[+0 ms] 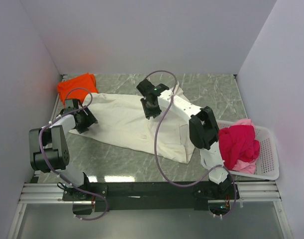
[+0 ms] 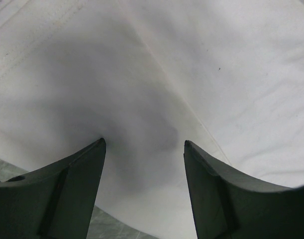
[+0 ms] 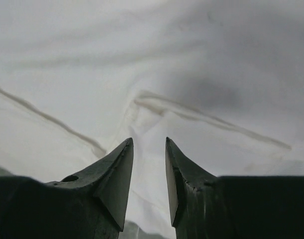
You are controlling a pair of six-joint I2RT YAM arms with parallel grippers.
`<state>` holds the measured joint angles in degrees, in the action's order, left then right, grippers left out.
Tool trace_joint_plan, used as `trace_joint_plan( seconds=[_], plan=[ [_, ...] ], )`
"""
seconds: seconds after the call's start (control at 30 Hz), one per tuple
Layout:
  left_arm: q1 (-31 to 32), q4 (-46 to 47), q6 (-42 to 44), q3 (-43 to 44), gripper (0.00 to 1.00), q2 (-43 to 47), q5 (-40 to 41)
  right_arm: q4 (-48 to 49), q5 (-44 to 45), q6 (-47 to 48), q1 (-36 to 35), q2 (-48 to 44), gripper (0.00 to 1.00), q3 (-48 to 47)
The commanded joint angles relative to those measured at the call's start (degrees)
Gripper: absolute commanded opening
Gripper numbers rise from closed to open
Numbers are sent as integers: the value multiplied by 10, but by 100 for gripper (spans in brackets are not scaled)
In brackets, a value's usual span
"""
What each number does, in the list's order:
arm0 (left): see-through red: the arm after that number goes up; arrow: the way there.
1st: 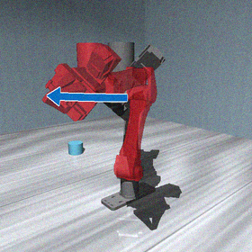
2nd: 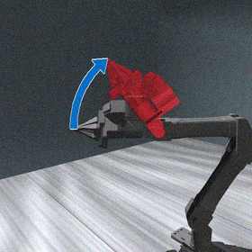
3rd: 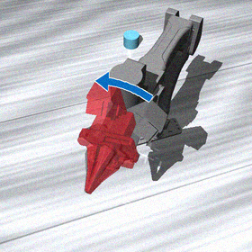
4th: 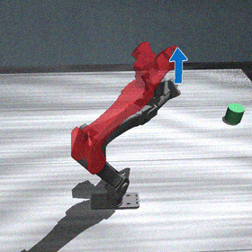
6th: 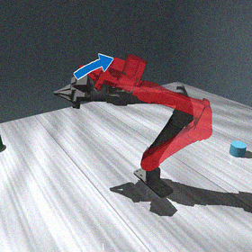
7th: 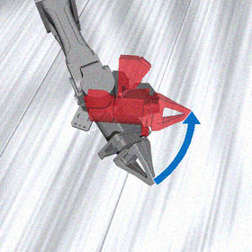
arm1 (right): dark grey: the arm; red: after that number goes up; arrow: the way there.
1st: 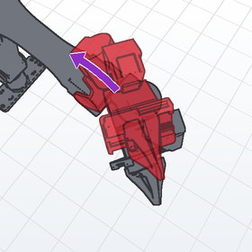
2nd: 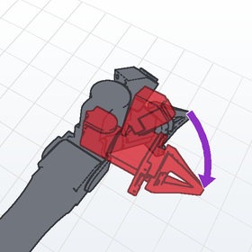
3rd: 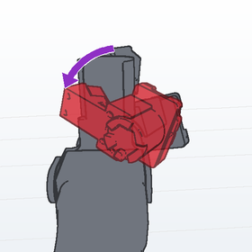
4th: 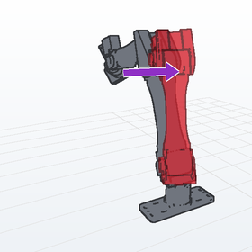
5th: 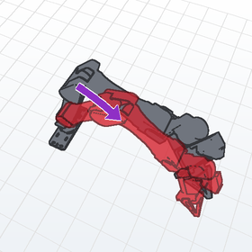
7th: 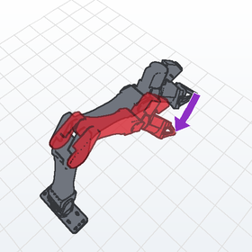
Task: Fold and stack the t-shirts
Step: Fold the tshirt
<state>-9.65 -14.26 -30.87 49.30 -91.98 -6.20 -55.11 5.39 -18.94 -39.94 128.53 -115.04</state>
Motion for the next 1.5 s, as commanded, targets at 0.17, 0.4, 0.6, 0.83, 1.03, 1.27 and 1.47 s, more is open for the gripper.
trace_joint_plan(
  seconds=[0.17, 0.4, 0.6, 0.83, 1.03, 1.27, 1.47],
  plan=[
    [2, -12, 7, -11, 71, -22, 0, 63, 3, -72, 7, -209, 40, 225],
    [2, -9, 7, -17, 72, -25, -5, 147, -34, -137, 14, -347, 39, 493],
    [2, -8, 0, -23, 73, -36, -18, 214, -52, -175, 14, -369, 37, 613],
    [2, -23, -10, -23, 75, -55, -8, 224, -40, -203, 14, -355, 36, 671],
    [1, -40, -33, -42, 77, -22, 36, 196, -42, -232, 14, -369, 35, 721],
    [0, -60, -87, -108, 79, 53, 60, 174, -66, -267, 12, -435, 35, 788],
    [0, -88, -117, -155, 80, 152, 69, 147, -74, -286, 11, -497, 35, 812]
  ],
)
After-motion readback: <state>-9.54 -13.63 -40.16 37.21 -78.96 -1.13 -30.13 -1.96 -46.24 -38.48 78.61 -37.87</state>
